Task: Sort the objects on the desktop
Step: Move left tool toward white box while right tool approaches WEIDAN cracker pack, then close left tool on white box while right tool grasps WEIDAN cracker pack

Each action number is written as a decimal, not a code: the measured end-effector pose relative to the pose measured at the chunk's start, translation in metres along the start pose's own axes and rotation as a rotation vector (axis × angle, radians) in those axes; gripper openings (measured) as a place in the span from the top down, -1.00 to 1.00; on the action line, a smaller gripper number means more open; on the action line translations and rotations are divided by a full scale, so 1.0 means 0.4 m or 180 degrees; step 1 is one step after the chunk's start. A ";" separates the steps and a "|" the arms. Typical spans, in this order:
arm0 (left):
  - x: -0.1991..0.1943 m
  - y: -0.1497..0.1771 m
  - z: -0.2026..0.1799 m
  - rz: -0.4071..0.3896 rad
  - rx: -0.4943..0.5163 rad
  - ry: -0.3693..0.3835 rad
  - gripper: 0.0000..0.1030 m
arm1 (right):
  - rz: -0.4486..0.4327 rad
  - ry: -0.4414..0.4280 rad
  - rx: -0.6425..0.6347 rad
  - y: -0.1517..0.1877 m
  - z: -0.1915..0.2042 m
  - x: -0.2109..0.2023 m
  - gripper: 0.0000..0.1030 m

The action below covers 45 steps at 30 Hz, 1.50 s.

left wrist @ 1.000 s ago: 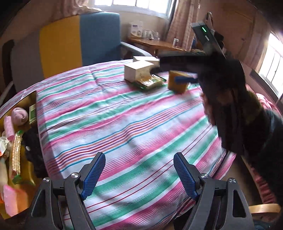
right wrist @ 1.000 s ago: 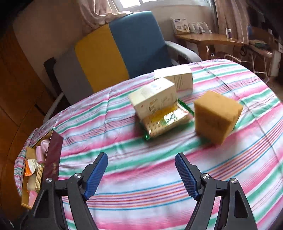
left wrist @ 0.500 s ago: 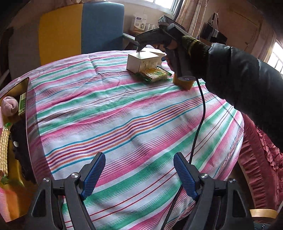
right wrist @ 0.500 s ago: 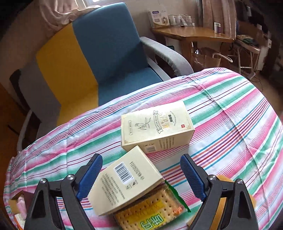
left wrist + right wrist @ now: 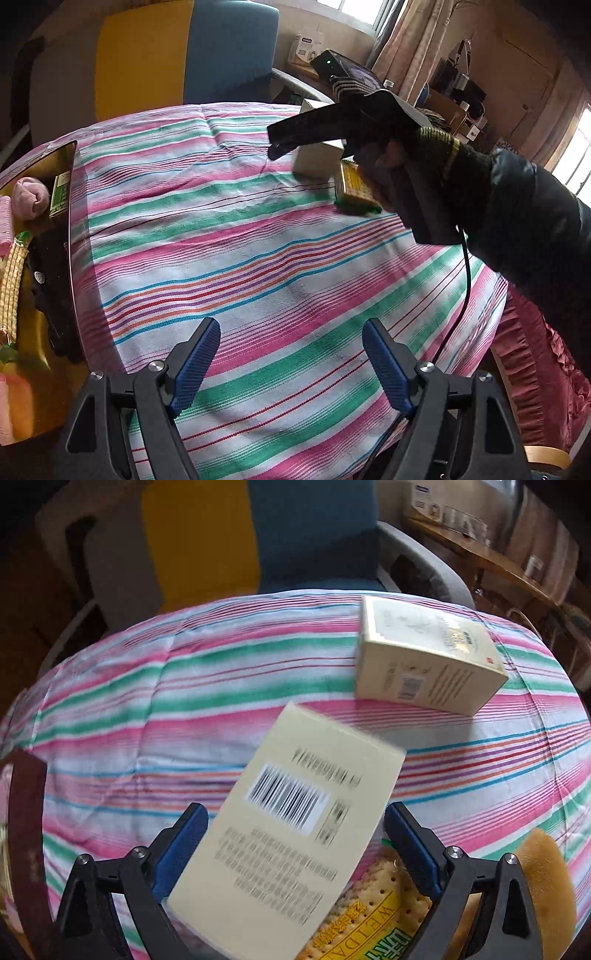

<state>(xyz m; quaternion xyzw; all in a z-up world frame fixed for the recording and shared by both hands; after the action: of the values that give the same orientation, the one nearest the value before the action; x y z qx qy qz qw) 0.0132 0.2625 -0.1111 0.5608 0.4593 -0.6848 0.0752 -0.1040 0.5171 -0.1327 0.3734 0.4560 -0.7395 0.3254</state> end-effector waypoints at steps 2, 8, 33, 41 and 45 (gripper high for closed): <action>-0.012 0.005 -0.002 -0.0015 -0.0007 0.0002 -0.57 | 0.0061 -0.0188 -0.0145 0.047 0.060 0.003 -0.89; -0.065 0.030 0.002 -0.0093 -0.0029 -0.0055 -0.57 | 0.0083 -0.0594 -0.0456 0.193 0.197 -0.018 -0.92; -0.039 -0.152 -0.023 -0.0229 0.0216 -0.0254 -0.57 | -0.0769 -0.0180 -0.0106 0.394 -0.035 -0.259 -0.78; 0.086 -0.344 -0.041 -0.0185 0.0270 -0.0232 -0.57 | -0.0769 -0.0109 -0.0234 0.344 -0.049 -0.213 -0.73; 0.165 -0.393 -0.082 -0.0114 0.0502 -0.0278 -0.57 | -0.0785 -0.0123 -0.0205 0.332 -0.066 -0.192 -0.76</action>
<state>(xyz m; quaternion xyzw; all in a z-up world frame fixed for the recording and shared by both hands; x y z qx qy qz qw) -0.0849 0.4023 -0.0792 0.5262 0.4102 -0.7439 0.0386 0.0510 0.5027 -0.1328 0.2895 0.5156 -0.7659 0.2525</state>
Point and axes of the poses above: each gripper's, at about its wrist camera, not at the fingertips, and x roughly the way its jaws point, z to its left, y to its underside, the point moved 2 cm from there along x, roughly the way its jaws point, and after that the axes turned 13 degrees about -y, right-handed, at the moved point
